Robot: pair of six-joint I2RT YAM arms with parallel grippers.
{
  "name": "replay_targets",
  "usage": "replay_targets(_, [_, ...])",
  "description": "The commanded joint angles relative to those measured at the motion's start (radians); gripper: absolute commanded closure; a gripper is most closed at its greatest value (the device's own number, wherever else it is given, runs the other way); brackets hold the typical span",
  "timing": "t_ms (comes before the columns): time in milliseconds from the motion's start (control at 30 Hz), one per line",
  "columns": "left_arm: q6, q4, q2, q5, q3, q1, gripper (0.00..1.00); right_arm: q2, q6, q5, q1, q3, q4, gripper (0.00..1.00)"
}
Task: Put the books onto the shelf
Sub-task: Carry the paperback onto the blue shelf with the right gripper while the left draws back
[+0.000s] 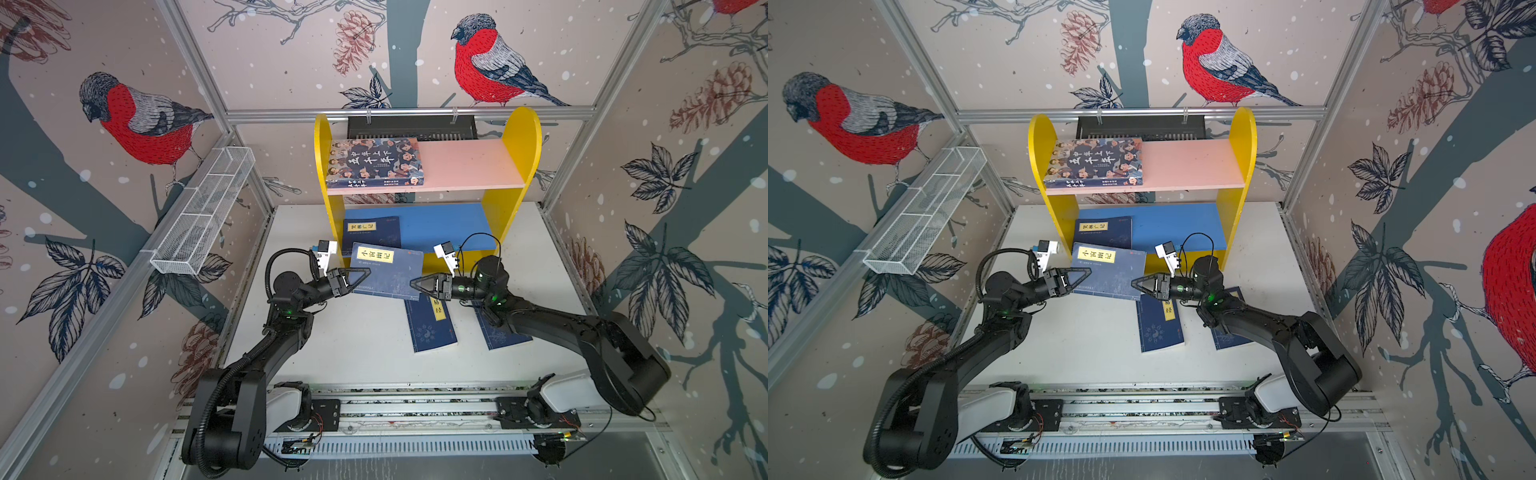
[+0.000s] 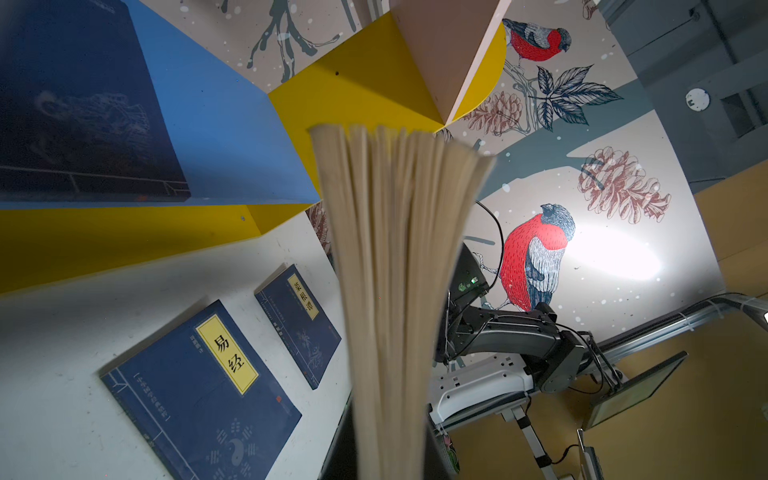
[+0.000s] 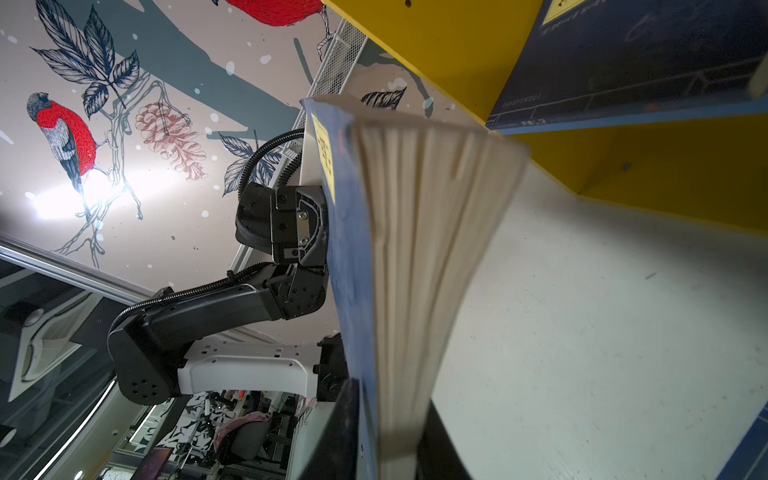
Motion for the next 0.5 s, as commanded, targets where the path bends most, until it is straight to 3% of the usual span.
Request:
replay_targets(0, [-0.005, 0.07, 0.0, -0.024, -0.002, 0.008, 1.0, 0.027, 0.028, -0.01, 0.0, 0.028, 0.098, 0.91])
replay_targets(100, [0.012, 0.044, -0.002, -0.039, -0.004, 0.019, 1.0, 0.054, 0.04, -0.02, -0.009, 0.048, 0.123, 0.98])
replay_targets(267, [0.06, -0.029, -0.017, -0.057, -0.01, 0.047, 0.93, 0.097, 0.08, -0.05, -0.04, 0.081, 0.177, 0.99])
replay_targets(333, [0.067, -0.038, -0.017, -0.061, -0.011, 0.053, 0.84, 0.117, 0.102, -0.07, -0.048, 0.098, 0.207, 0.99])
replay_targets(467, [0.084, -0.053, -0.017, -0.064, -0.01, 0.066, 0.56, 0.156, 0.122, -0.097, -0.058, 0.139, 0.225, 0.99])
